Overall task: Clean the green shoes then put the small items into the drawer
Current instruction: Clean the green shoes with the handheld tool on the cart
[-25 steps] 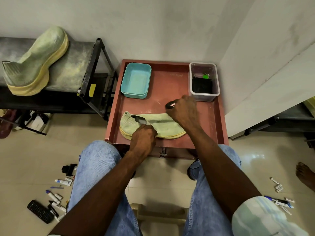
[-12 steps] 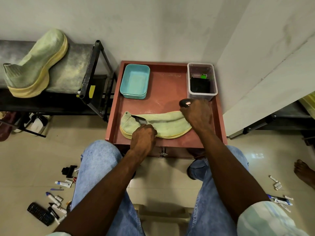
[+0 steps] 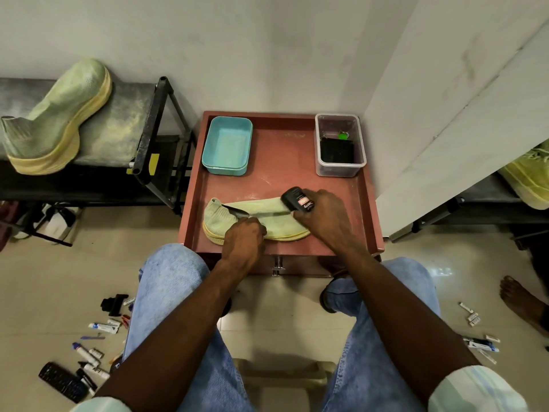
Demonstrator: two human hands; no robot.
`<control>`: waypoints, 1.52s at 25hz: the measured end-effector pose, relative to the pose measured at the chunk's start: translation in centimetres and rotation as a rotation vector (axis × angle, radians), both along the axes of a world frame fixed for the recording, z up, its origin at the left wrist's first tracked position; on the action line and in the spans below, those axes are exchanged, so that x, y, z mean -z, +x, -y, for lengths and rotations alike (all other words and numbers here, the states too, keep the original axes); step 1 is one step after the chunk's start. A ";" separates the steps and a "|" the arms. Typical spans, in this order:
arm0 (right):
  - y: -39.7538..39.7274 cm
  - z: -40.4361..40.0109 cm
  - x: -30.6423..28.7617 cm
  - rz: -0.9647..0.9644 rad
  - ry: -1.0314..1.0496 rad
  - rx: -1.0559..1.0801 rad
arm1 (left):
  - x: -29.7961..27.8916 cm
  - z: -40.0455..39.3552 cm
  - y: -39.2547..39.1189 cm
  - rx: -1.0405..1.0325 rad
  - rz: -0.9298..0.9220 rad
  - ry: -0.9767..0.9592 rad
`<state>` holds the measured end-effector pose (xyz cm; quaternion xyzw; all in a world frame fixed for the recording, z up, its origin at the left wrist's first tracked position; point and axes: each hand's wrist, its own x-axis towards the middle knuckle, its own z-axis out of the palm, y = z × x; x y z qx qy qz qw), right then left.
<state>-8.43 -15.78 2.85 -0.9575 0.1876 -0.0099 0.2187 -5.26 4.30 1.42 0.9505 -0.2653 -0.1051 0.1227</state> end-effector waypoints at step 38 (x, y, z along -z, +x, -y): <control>2.1 -4.9 1.8 0.071 -0.209 -0.128 | -2.2 -1.8 8.9 -0.394 -0.029 -0.013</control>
